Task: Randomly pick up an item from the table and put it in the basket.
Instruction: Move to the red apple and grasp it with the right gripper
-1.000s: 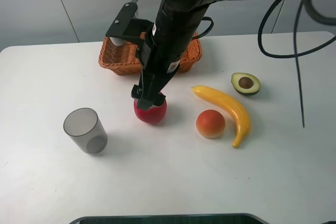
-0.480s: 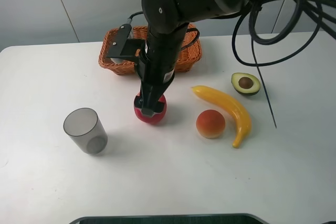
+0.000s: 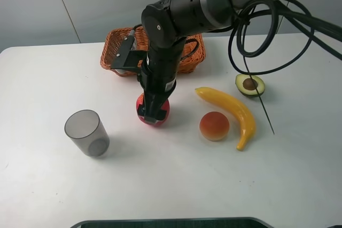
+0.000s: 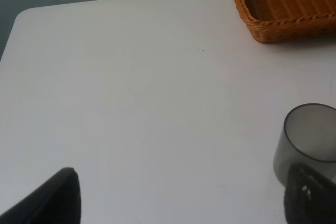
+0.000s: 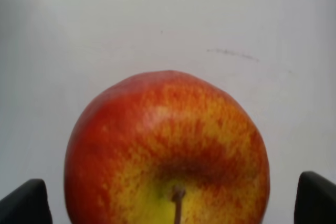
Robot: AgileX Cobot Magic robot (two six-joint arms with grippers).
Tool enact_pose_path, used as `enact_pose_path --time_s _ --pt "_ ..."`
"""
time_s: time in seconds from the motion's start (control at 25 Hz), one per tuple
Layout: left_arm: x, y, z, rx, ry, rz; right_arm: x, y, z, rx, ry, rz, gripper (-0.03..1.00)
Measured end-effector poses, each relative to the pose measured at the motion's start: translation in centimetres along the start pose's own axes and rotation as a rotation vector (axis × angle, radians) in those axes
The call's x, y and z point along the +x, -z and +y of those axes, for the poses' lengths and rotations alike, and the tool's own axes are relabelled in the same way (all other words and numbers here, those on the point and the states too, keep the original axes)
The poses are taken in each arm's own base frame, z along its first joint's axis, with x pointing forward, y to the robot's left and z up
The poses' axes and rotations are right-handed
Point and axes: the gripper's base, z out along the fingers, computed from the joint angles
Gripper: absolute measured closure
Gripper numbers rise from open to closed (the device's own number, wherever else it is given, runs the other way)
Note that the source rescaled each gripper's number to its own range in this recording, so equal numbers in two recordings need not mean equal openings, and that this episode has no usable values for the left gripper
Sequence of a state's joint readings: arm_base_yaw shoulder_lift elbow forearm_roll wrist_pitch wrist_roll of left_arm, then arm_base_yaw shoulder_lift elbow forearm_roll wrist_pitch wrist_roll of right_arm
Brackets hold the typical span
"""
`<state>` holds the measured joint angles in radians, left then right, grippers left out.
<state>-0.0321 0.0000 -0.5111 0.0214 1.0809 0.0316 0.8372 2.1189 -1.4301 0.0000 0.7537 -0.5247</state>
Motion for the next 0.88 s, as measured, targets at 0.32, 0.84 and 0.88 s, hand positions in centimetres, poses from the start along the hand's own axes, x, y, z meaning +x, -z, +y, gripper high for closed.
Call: enact_pose_path --time_s 0.32,0.84,0.88 --pt "0.0 0.0 0.0 0.0 0.0 0.0 0.1 -2.0 0.1 -0.01 -0.014 0.018 -0.03" --pt "0.0 0.0 0.0 0.0 0.0 0.0 -0.2 -3.0 0.2 -0.017 -0.048 -0.02 -0.03" --pt "0.0 0.0 0.0 0.0 0.0 0.0 -0.2 -3.0 0.2 -0.017 -0.048 -0.02 -0.03"
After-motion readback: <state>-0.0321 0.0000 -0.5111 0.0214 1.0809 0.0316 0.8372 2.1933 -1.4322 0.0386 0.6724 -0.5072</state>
